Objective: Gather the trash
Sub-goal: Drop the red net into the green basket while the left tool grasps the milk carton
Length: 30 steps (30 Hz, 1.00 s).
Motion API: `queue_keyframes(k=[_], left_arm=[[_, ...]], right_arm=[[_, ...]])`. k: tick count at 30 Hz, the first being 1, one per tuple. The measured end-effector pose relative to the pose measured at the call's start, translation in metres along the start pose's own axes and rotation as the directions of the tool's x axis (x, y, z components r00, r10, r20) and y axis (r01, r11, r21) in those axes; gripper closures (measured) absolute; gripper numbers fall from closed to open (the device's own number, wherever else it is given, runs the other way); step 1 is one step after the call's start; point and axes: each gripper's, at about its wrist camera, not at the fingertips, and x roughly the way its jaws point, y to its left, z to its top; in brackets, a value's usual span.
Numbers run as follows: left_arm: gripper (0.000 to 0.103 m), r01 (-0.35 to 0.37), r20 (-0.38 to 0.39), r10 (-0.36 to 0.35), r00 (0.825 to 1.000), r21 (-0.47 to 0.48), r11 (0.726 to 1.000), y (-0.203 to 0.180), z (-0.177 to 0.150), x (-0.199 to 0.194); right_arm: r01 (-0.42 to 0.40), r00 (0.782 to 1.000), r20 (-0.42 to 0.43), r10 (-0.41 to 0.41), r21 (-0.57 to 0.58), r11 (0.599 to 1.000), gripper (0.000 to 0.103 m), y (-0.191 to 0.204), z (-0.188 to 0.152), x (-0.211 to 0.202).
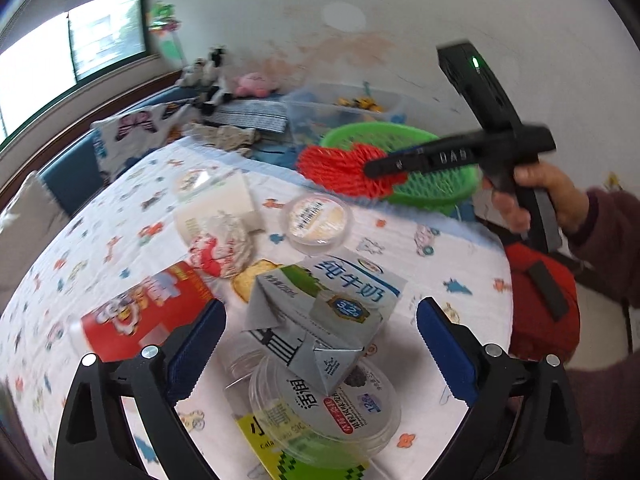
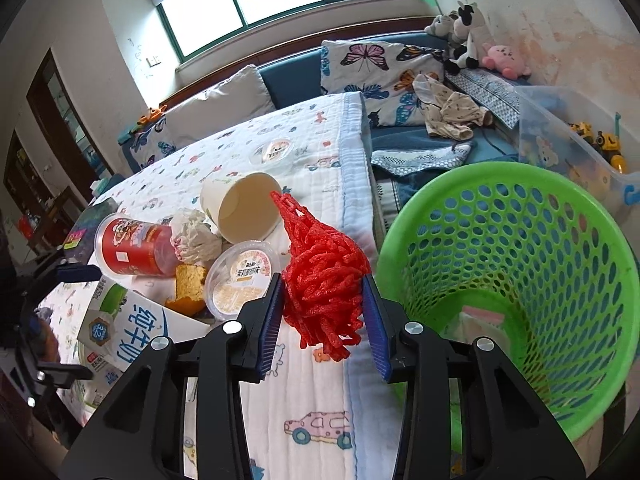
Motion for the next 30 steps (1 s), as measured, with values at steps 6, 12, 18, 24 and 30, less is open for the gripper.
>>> queue_keyframes(k=[6,12,18,24,30], left_arm=[[0.009,0.07,-0.02,-0.069,0.997,0.051,0.996,0.009,0.001,0.009],[0.009,0.125,-0.043,-0.122,0.992,0.085,0.989,0.016,0.002,0.022],[0.015,0.156,-0.037,-0.153,0.988,0.098,0.983,0.018,0.002,0.027],[0.027,0.158,-0.029,-0.156,0.987,0.093,0.983,0.015,0.002,0.026],[0.028,0.13,-0.001,-0.13,0.992,0.046,0.99,0.009,0.006,0.017]], right_arm=[[0.024,1.0,-0.006,-0.024,0.01,1.0,0.064,-0.002,-0.004,-0.009],[0.044,0.999,-0.002,-0.044,0.023,0.999,0.064,-0.004,-0.004,-0.015],[0.061,0.998,0.006,-0.061,0.034,0.998,0.064,-0.008,-0.005,-0.021],[0.081,0.997,0.012,-0.082,0.054,0.995,0.064,-0.018,-0.007,-0.028],[0.098,0.995,0.027,-0.1,0.083,0.992,0.064,-0.03,-0.01,-0.04]])
